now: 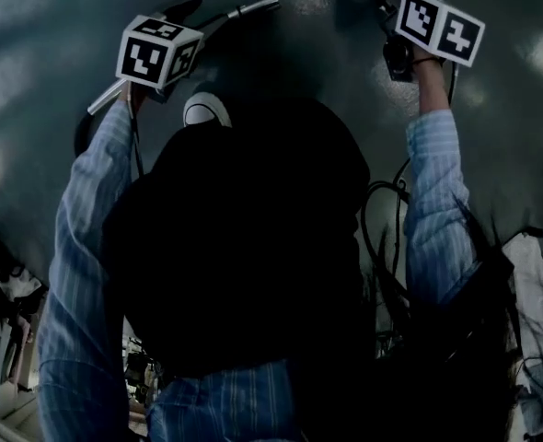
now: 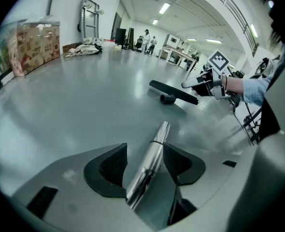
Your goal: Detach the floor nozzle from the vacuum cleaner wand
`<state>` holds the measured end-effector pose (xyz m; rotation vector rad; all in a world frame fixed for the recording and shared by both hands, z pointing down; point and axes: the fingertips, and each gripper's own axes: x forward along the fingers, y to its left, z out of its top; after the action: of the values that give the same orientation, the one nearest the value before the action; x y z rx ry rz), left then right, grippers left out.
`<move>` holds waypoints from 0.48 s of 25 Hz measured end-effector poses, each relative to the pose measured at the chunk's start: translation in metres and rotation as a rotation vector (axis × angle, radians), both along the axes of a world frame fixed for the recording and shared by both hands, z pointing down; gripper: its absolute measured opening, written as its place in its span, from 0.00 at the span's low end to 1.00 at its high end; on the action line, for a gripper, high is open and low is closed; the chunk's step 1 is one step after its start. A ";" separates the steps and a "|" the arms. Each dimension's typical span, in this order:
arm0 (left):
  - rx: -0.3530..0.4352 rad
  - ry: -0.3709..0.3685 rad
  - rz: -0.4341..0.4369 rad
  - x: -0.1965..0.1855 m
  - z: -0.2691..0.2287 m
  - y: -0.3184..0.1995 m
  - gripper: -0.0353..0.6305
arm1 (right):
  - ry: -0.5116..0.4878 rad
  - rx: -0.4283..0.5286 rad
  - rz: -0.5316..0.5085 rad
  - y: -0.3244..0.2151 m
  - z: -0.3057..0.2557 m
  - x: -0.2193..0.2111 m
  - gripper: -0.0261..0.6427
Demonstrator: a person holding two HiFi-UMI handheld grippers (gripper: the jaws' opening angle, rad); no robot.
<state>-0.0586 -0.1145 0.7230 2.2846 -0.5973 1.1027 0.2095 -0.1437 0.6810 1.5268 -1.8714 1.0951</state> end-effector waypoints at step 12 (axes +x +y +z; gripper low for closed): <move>-0.169 0.028 -0.281 -0.067 -0.138 0.036 0.40 | -0.304 -0.205 0.174 0.075 -0.089 -0.086 0.38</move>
<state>-0.1251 -0.0781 0.5849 1.9970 -0.7573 0.9461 0.1240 -0.0683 0.5917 1.4915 -1.7703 1.6243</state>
